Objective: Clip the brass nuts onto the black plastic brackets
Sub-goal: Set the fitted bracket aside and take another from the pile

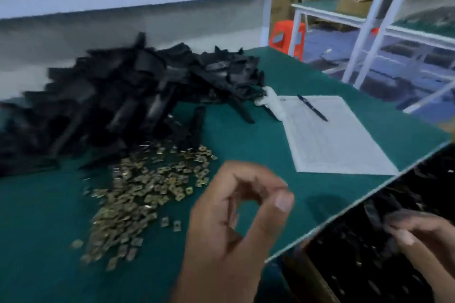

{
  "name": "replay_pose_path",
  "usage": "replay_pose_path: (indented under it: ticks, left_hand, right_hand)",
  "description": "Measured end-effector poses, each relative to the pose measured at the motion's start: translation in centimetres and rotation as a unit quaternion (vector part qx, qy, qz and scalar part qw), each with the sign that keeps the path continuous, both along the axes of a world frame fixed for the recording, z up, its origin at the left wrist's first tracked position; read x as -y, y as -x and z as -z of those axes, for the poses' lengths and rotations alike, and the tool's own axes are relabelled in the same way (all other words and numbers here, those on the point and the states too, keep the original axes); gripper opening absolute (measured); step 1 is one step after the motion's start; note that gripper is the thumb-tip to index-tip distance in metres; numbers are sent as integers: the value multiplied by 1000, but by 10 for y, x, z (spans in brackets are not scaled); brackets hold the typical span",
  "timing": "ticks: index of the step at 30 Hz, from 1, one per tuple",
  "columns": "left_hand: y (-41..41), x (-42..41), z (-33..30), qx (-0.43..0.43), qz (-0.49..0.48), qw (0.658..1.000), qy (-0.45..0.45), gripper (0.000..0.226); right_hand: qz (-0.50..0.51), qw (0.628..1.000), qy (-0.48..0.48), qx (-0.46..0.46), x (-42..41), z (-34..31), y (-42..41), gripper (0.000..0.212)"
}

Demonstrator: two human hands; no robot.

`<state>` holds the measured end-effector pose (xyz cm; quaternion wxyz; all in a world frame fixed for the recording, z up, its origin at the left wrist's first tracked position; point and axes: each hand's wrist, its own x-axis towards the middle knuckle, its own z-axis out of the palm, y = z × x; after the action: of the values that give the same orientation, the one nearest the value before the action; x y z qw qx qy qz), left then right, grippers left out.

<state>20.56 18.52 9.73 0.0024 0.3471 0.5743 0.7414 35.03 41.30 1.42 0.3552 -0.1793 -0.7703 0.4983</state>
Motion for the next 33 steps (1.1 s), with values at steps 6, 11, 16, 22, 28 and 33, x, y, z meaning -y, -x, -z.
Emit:
replay_pose_path:
  ticks: [6, 11, 16, 22, 28, 33]
  left_hand:
    - [118, 105, 46, 3, -244, 949, 198, 18]
    - [188, 168, 85, 7, -405, 858, 316, 11]
    - [214, 184, 108, 3, -457, 820, 345, 11]
    - [221, 186, 110, 57, -460, 823, 329, 53]
    - [204, 167, 98, -88, -418, 861, 276, 46]
    - [184, 145, 96, -118, -222, 926, 281, 78]
  right_hand:
    - [-197, 978, -50, 51, 84, -9, 138, 49]
    - [-285, 931, -212, 90, 158, -24, 254, 33]
    - [-130, 919, -325, 180, 151, -11, 331, 41]
    - [-76, 971, -228, -6, 142, -15, 338, 22]
    - [-173, 980, 16, -99, 172, -30, 322, 35]
    - [-277, 952, -78, -104, 212, -27, 300, 20]
